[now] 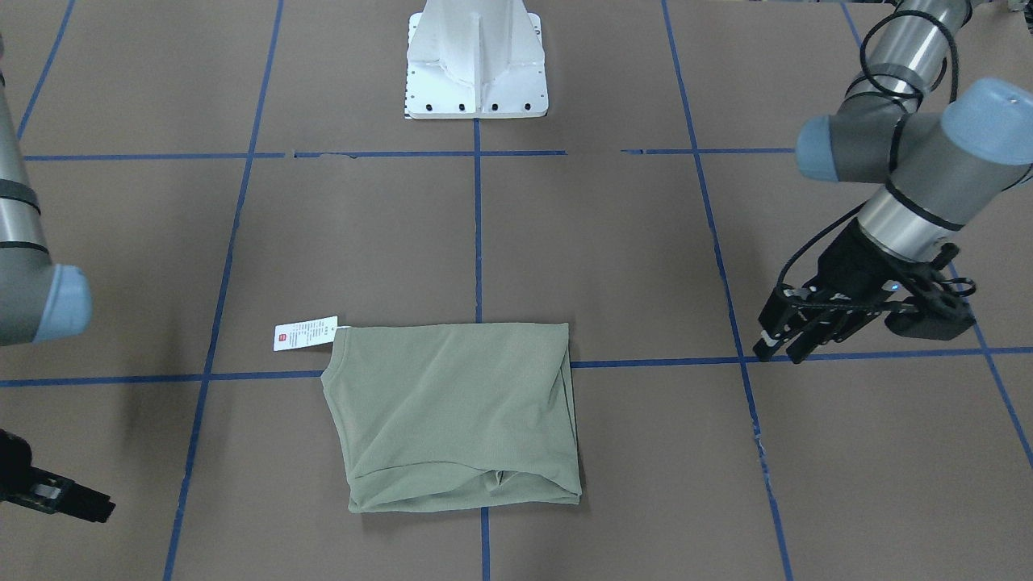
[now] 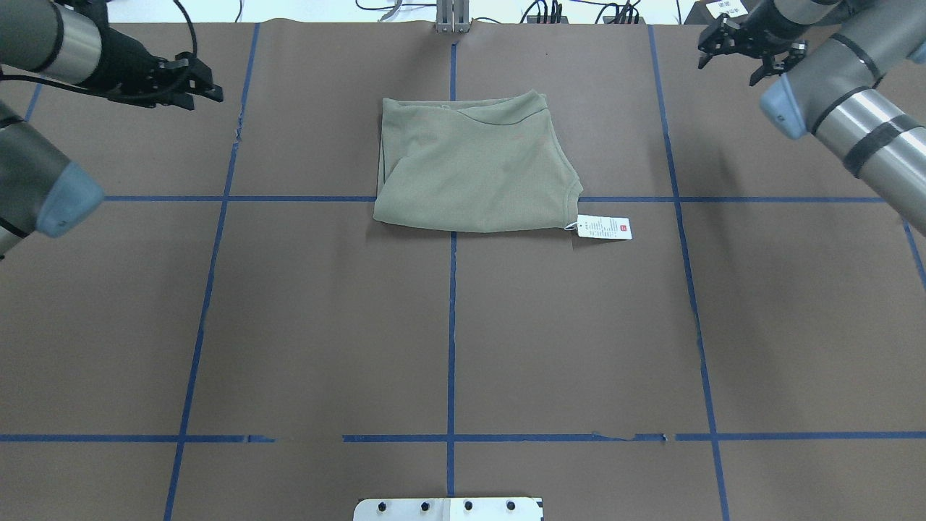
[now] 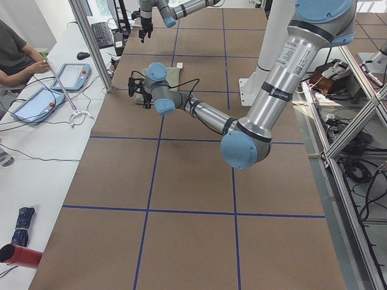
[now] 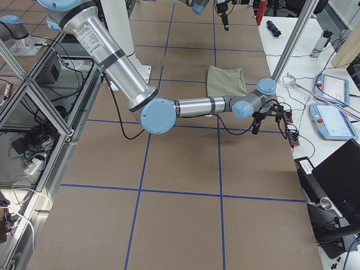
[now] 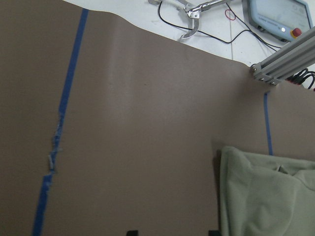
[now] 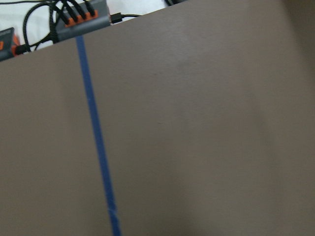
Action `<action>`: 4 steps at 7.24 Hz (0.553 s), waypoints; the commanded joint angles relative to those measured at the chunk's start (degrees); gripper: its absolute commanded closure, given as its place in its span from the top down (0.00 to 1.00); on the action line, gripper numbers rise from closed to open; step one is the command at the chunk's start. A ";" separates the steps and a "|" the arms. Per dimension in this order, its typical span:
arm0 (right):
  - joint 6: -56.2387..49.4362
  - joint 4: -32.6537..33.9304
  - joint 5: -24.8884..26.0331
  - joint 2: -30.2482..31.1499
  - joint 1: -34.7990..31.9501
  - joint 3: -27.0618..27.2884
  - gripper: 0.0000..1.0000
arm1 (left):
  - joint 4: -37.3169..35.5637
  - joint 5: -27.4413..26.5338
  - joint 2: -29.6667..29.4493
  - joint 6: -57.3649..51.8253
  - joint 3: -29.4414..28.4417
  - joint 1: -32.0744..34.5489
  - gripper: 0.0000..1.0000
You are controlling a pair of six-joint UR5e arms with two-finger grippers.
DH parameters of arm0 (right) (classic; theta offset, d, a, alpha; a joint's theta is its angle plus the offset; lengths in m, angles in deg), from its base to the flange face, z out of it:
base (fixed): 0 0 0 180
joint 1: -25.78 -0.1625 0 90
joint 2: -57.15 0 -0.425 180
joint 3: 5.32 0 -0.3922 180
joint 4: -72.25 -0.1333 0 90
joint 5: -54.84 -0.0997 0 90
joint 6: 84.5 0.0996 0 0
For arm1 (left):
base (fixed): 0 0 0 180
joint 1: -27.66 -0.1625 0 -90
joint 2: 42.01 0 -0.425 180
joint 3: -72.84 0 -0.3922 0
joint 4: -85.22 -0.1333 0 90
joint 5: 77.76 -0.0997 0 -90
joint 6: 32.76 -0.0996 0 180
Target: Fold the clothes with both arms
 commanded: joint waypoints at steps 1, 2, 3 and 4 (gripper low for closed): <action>-15.03 4.86 -5.48 7.22 -7.46 7.14 1.00 | -11.11 1.86 7.25 -22.34 6.09 7.33 0.58; -19.87 8.11 -5.75 11.59 -8.89 12.57 1.00 | -13.33 4.29 9.71 -32.02 5.85 11.80 0.60; -25.48 11.62 -6.45 15.98 -10.56 17.59 1.00 | -13.53 7.80 12.09 -39.34 5.33 16.37 0.67; -31.80 14.18 -7.42 20.46 -12.14 21.90 1.00 | -13.35 8.62 15.33 -43.15 5.58 18.16 0.71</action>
